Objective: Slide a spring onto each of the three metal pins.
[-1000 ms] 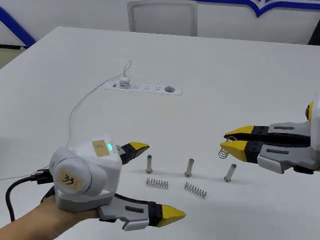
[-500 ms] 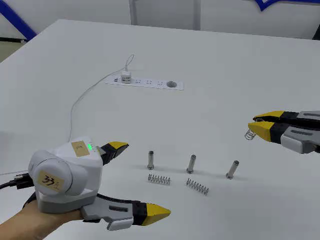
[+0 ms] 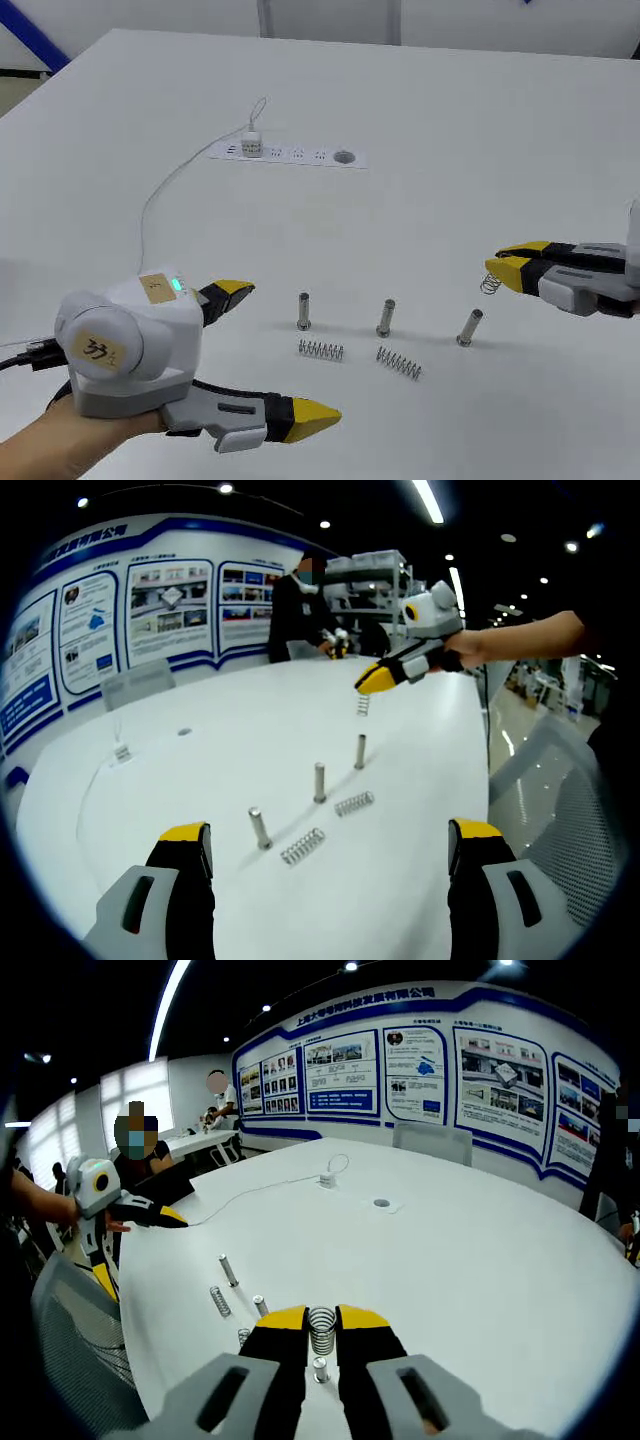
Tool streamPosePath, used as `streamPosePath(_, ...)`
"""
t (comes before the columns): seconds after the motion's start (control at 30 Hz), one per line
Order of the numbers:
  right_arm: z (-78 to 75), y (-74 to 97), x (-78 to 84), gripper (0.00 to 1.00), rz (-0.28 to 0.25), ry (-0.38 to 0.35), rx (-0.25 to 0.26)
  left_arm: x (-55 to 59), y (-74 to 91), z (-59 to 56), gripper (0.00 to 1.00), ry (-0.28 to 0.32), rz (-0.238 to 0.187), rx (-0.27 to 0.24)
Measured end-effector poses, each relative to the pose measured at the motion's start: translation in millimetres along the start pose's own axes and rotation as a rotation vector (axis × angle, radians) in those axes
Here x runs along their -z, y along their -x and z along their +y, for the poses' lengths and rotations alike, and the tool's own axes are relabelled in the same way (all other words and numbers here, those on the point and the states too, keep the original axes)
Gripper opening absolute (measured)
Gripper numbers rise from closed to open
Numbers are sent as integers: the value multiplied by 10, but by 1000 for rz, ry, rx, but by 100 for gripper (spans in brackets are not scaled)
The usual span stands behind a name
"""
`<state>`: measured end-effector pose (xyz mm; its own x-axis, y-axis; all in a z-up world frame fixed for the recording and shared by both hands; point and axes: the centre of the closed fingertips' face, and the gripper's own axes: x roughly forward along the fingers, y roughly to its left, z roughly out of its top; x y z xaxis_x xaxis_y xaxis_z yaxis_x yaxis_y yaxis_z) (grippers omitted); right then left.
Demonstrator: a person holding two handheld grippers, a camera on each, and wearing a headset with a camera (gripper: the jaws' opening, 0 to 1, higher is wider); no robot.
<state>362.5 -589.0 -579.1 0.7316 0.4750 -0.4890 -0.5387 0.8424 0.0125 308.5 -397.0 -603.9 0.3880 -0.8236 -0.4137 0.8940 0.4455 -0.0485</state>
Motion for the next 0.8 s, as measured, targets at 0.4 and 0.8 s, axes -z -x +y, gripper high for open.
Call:
streamPosePath(0.4,-23,-101,100,11,15,-7,30,-11,-49,11,100,21,-10,-8)
streamPosePath(0.8,0,-147,238,11,42,-34,29,8,-76,-31,100,27,-4,-7)
